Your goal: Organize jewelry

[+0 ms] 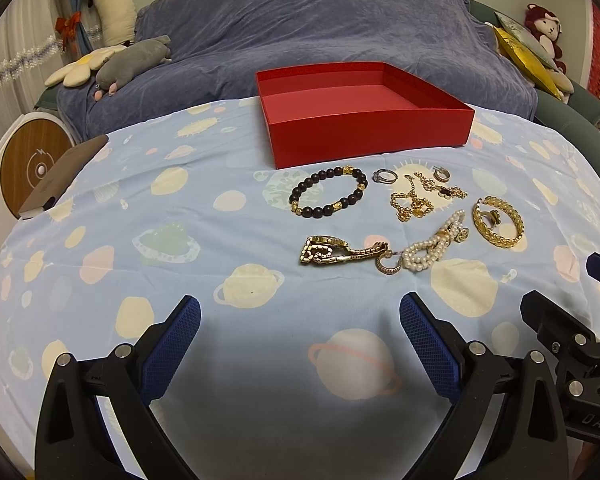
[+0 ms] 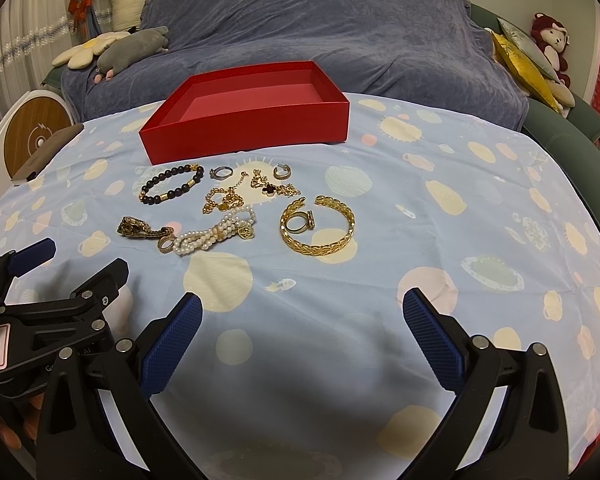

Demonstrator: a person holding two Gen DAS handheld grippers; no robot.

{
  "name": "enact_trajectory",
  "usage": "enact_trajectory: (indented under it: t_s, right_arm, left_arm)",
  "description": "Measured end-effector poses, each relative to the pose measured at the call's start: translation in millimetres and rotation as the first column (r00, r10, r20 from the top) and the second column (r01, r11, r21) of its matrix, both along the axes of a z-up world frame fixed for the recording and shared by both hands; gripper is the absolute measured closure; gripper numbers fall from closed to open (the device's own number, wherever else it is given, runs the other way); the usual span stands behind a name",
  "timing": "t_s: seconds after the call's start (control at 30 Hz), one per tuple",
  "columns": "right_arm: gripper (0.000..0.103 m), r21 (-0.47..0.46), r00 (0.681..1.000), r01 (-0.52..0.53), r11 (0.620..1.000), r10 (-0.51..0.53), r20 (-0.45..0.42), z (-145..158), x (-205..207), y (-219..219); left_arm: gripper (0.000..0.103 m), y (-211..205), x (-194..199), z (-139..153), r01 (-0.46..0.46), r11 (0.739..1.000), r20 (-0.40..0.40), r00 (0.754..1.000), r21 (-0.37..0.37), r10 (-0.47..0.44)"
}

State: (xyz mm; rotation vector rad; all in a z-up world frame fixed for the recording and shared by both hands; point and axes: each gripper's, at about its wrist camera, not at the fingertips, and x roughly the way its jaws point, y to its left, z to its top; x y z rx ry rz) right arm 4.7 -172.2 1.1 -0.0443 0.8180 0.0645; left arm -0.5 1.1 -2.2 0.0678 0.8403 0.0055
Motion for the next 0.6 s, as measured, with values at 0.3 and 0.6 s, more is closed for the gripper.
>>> enact_trajectory:
  t_s: [0.3,0.6]
  right_arm:
    - [0.005,0.001,1.0,-0.001,1.0,0.001,0.0,-0.2,-1.3,1.5]
    - [0.005,0.002,1.0,-0.002,1.0,0.002,-0.002,-0.5,-1.6,2.7]
  left_arm:
    - [0.005,0.0,-0.4,-0.1,0.001,1.0,0.0,1.0,-0.001,-0.001]
    - [0.005,0.0,-0.3,0.0,0.001,1.0,0.0,1.0,-0.001,-0.001]
